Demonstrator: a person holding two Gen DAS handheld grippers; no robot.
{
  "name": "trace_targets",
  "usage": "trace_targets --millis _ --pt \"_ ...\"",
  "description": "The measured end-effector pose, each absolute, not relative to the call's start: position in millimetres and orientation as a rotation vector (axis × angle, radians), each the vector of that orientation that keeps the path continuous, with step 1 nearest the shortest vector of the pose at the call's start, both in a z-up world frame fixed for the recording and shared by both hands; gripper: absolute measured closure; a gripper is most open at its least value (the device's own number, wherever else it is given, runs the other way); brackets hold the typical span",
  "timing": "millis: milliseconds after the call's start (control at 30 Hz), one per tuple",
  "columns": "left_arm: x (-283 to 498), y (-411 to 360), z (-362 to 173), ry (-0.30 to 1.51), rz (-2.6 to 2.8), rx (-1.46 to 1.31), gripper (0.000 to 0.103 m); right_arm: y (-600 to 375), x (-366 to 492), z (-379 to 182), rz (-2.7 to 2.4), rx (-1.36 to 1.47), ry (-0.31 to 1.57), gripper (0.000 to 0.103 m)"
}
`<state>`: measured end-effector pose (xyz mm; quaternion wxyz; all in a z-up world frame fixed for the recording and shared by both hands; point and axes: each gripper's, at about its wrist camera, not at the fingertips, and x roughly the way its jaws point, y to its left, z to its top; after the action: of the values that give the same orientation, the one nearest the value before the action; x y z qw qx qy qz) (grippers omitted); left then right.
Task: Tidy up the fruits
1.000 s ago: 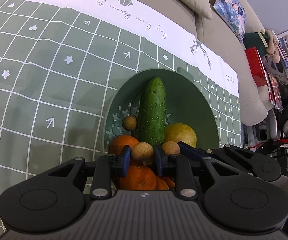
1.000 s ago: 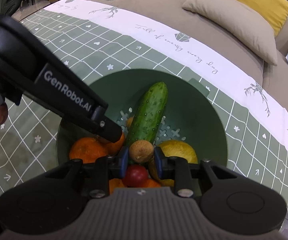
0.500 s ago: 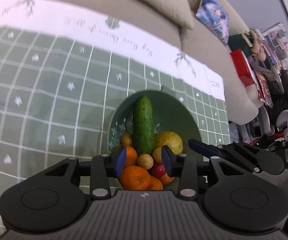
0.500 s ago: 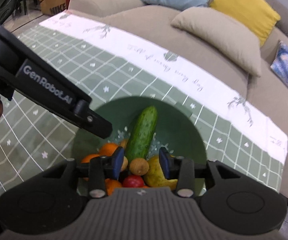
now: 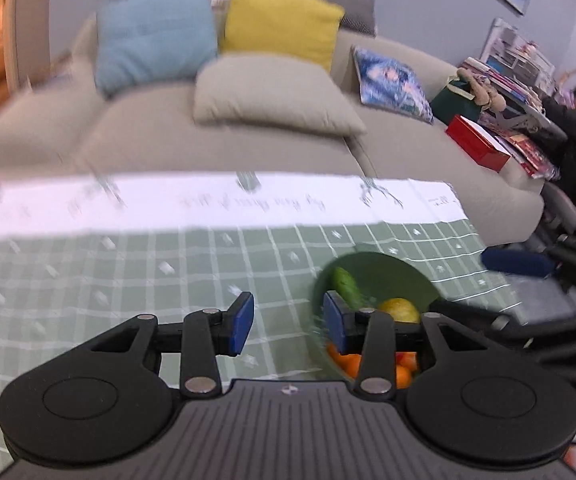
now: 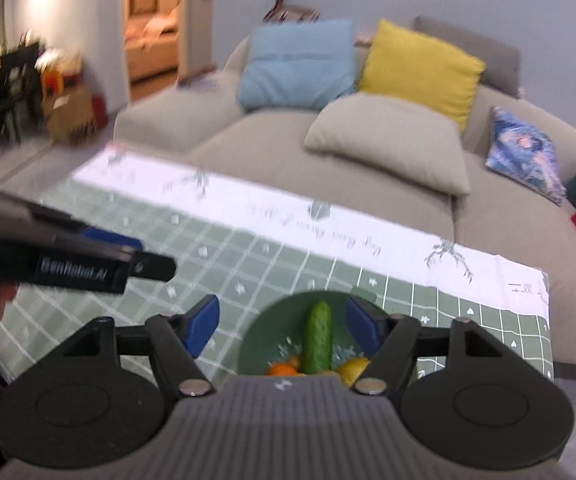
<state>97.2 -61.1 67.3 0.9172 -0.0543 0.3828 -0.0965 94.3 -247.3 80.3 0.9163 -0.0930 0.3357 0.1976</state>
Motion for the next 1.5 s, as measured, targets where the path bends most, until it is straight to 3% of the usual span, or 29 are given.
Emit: trace_targets --millis 167,333,733,1167,1500 --pt "61 -48 79 0.698 -0.17 -0.062 0.052 -238 59 83 0.326 -0.1 0.619 0.028" --pt "30 -38 85 0.605 -0.121 0.002 0.037 -224 24 73 0.274 -0.034 0.584 0.023" --pt "-25 -21 64 0.546 0.002 0.089 0.022 -203 -23 40 0.191 -0.059 0.552 0.016" --pt "-22 -18 15 0.753 0.033 0.099 0.022 -208 -13 3 0.156 -0.047 0.665 0.012" --pt "-24 -14 13 0.775 0.055 0.083 0.022 -204 -13 0 0.179 -0.069 0.672 0.01"
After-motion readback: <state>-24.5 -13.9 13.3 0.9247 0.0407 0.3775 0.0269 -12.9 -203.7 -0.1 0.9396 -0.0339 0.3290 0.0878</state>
